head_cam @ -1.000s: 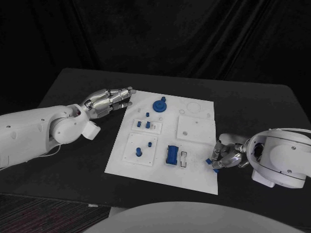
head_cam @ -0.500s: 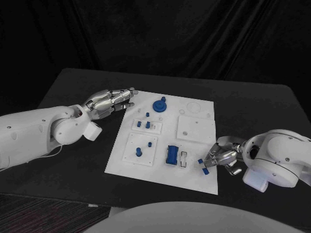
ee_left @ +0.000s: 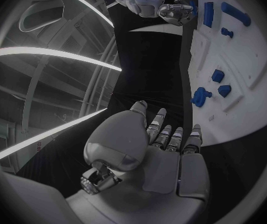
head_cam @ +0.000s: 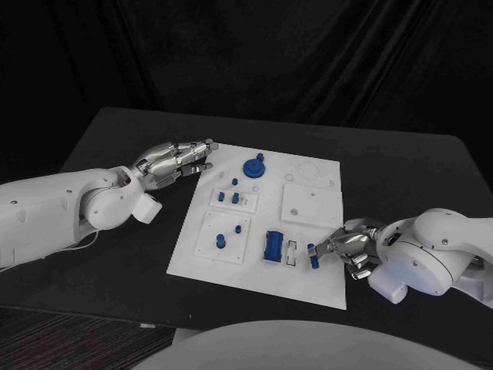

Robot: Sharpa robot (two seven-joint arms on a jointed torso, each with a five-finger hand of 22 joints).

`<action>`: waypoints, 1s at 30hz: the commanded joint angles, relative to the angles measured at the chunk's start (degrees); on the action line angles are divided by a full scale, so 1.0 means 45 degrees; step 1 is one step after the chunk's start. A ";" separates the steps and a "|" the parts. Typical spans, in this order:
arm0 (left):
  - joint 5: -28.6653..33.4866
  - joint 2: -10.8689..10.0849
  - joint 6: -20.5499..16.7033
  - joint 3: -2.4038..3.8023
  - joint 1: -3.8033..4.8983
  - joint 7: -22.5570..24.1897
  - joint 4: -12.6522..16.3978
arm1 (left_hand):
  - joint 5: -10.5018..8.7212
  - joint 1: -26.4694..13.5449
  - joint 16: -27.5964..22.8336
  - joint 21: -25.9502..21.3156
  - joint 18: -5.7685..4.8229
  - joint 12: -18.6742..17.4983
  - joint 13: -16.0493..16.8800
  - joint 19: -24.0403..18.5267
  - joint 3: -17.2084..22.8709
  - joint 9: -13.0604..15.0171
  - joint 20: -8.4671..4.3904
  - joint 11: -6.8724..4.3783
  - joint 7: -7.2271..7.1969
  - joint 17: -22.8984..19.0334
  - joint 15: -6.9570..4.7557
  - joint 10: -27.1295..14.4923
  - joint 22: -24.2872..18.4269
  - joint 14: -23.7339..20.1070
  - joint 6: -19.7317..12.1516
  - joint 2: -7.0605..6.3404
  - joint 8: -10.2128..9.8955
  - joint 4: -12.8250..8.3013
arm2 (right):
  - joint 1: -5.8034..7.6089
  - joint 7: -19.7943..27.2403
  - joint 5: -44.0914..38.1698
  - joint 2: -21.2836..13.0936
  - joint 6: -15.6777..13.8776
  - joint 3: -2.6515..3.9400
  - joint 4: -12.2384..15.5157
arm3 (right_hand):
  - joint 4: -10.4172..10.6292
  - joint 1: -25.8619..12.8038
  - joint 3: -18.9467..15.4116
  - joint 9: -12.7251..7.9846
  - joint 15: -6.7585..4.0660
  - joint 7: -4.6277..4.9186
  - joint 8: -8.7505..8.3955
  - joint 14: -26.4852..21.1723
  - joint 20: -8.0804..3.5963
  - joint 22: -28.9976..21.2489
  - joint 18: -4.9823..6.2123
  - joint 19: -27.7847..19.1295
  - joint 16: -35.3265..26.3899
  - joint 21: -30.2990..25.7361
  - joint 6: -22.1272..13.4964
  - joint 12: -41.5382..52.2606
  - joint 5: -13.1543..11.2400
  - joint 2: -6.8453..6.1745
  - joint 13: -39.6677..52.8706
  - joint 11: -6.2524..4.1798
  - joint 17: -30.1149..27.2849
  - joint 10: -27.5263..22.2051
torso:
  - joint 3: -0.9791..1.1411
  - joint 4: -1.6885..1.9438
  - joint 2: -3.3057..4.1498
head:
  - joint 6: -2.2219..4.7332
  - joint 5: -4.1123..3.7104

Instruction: Assemble the parts on the task board

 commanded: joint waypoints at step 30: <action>0.0094 0.0013 -0.0094 0.0013 -0.0011 0.0274 0.0041 | 0.0072 0.0024 -0.0047 0.0041 0.0128 0.0072 0.0017 0.0074 0.0014 -0.0032 0.0005 0.0088 0.0001 -0.0012 0.0057 0.0068 0.0004 -0.0005 -0.0318 -0.0007 -0.0127 -0.0117 | -0.0758 0.1278 0.0803 0.1184 -0.2982 -0.0003 -0.0199 | -0.0068 -0.0301 -0.0678 0.0582 0.0021 -0.0190 0.0125 0.1270 0.0009 0.2002 0.0216 -0.0327 -0.0076 -0.0557 -0.0338 0.0017 0.0200 0.0562 0.3354 0.0069 0.3097 0.1348 | 0.0024 -0.0026 -0.0014 | -0.0001 -0.0046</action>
